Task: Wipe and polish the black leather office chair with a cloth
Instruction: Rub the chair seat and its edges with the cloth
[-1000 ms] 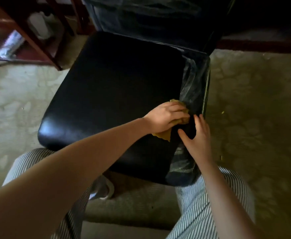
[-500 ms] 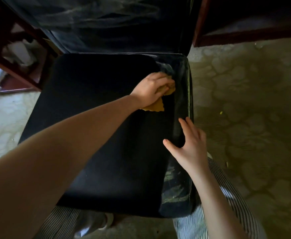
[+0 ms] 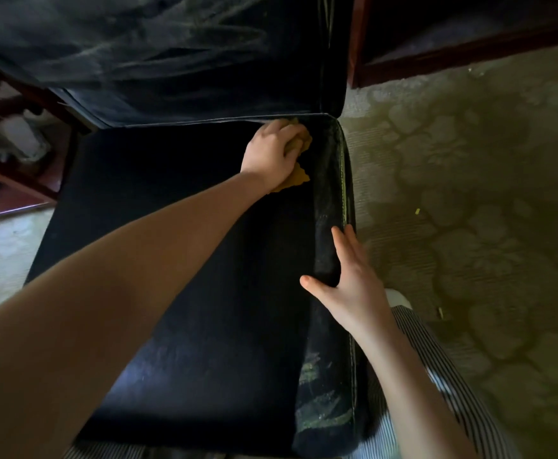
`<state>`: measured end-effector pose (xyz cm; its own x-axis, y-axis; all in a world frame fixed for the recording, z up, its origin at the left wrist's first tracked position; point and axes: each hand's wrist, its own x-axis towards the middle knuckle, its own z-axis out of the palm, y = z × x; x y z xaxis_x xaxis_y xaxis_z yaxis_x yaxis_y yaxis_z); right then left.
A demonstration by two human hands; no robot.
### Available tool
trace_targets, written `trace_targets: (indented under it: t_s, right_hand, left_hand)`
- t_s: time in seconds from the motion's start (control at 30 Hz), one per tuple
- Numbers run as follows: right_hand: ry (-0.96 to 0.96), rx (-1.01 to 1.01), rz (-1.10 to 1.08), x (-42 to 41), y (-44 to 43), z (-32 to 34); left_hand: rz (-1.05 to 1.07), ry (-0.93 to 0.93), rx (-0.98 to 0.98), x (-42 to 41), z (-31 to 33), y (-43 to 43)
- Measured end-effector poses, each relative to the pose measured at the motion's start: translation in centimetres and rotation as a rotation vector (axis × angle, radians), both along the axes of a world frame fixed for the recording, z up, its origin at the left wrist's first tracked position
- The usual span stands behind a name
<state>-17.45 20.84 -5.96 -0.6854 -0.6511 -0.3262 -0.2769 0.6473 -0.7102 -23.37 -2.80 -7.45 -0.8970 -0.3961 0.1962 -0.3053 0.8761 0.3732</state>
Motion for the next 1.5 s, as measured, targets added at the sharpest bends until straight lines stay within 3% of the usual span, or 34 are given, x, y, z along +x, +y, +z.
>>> trace_targets:
  t_s: [0.3,0.57,0.77,0.97,1.5]
  right_hand:
    - [-0.043,0.083,0.003,0.8,-0.6,0.4]
    - [-0.099,-0.090,-0.166,1.8,-0.8,0.1]
    - [-0.133,-0.020,-0.128,1.8,-0.7,-0.5]
    - [-0.148,-0.064,-0.132,1.4,-0.5,-0.8]
    - [-0.122,-0.051,-0.092,0.7,-0.4,-0.7]
  left_hand:
    - [-0.292,-0.008,-0.051,5.2,-0.3,4.6]
    - [-0.571,0.015,0.040,12.7,-0.6,7.6]
    - [-0.751,-0.034,0.008,11.7,-0.3,6.3]
    - [-0.709,-0.004,0.021,8.7,-0.9,5.5]
    - [-0.255,-0.022,0.045,-1.0,-0.1,2.9]
